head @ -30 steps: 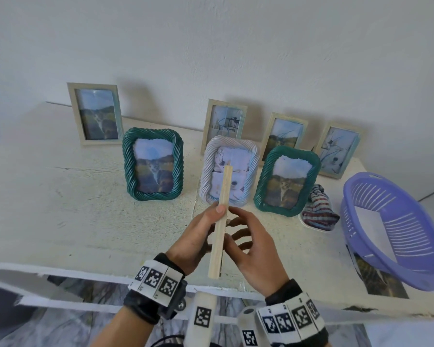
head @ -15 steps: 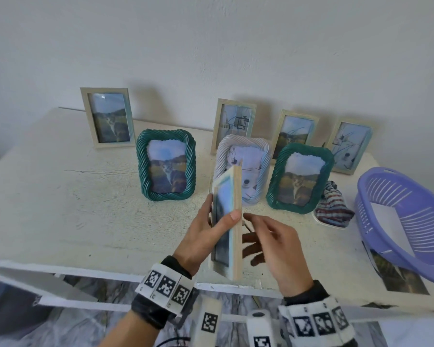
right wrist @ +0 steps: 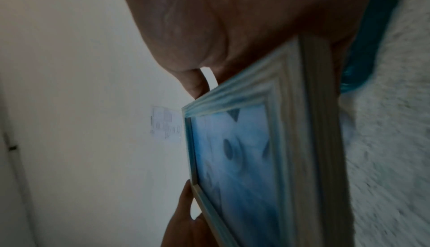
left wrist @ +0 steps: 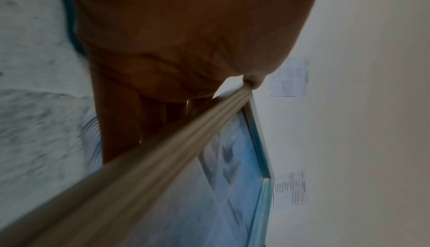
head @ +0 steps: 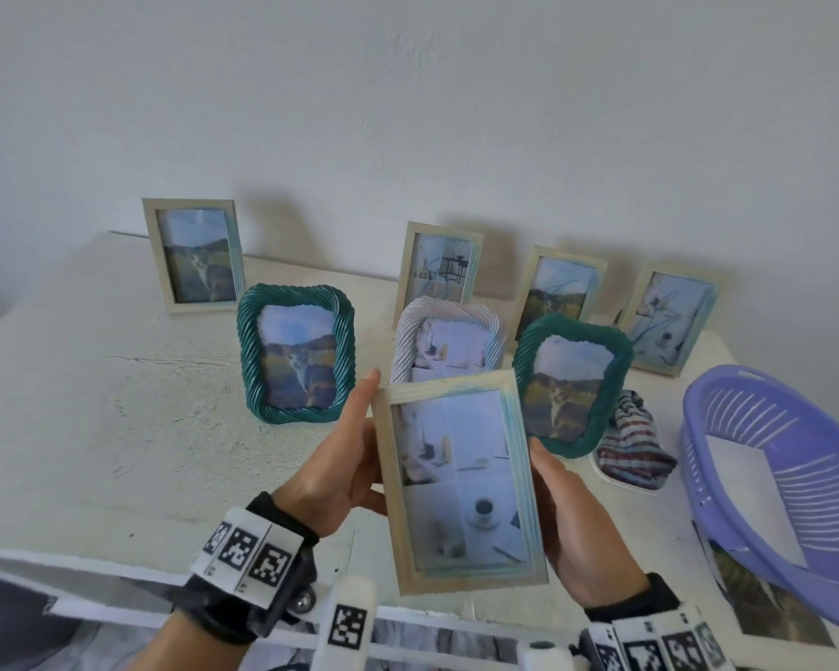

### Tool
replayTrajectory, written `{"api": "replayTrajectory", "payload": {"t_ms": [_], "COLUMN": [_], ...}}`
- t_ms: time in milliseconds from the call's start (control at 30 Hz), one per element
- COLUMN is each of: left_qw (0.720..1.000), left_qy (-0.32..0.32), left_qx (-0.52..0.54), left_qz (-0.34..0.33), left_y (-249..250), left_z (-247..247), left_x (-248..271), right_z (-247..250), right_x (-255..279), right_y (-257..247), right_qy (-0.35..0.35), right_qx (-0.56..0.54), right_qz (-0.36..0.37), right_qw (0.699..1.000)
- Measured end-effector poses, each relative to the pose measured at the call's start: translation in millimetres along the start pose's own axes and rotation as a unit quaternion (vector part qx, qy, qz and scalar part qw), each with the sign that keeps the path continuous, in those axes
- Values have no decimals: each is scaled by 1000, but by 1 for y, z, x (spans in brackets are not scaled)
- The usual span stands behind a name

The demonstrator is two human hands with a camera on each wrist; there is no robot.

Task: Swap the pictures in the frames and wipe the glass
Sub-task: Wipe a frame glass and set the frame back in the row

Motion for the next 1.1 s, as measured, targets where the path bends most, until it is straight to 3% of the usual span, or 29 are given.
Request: {"api": "replayTrajectory", "payload": {"t_ms": [100,267,367,467,567,700,967,1100], "left_qw": [998,978,959,941,940,956,979,983], "left_qy": [31,100,127,155,144,129,115,123], "left_qx": [-20,-58,-77,-100,-111,-106,-121,-118], "left_qz": [-58,-173,-242,-284,-288,-241,-115,-69], "left_y": [25,97,158,217,258,276,225,192], "left_z": [5,32,52,78,110,149,193,205], "left_x": [-1,0,-2,-18,-48,-104,-225,-263], "right_z": [0,-25,-57,-94,-130,-171,-217,-228], "right_x": [-7,-25,-44,-68,-105,-164,-259,-286], "right_y": [-33,-109,-158,-205,-239,-254,-213,-187], "right_qy": [-20,-10,-8,-5,-13,-37,-47,-63], "right_qx": [45,144,179,195,242,299,430,498], "right_qz": [105,333,405,431,426,370,217,156], "right_qw": [993,932,897,881,871,879,875,851]}}
Point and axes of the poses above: each hand's wrist, its own x-axis away from the middle knuckle, its own z-axis out of the back of the hand, y = z × x, the point moved 2 cm from there along -x, towards the middle knuckle, and after that the axes turned 13 degrees about y, right-handed, at the moved point
